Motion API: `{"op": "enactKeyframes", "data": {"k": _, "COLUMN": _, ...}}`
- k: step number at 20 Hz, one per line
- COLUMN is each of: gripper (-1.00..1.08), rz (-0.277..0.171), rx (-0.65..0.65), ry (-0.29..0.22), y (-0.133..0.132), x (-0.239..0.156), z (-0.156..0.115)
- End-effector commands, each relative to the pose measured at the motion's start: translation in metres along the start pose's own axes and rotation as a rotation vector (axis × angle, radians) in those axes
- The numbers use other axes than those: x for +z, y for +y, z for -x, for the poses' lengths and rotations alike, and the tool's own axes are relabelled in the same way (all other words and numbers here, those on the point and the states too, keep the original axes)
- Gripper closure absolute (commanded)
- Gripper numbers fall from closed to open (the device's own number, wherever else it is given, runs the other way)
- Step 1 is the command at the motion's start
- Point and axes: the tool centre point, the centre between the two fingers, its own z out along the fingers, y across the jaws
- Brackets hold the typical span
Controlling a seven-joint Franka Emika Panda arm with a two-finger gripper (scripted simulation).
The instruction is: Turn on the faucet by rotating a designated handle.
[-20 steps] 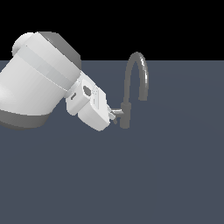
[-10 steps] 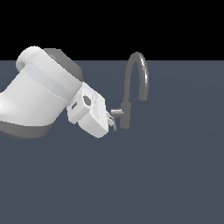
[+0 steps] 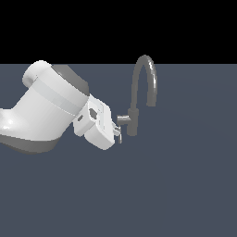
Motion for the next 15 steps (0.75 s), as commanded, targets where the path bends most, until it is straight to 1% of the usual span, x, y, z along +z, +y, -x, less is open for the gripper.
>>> {"op": "enactKeyframes", "data": {"k": 1, "gripper": 1.08, "rz": 0.006, "rx": -0.002, "ry": 0.005, "y": -0.002, "x": 0.006, "z": 0.002}}
{"op": "enactKeyframes", "data": {"k": 15, "gripper": 1.08, "rz": 0.047, "rx": -0.012, "ry": 0.009, "y": -0.017, "x": 0.043, "z": 0.027}}
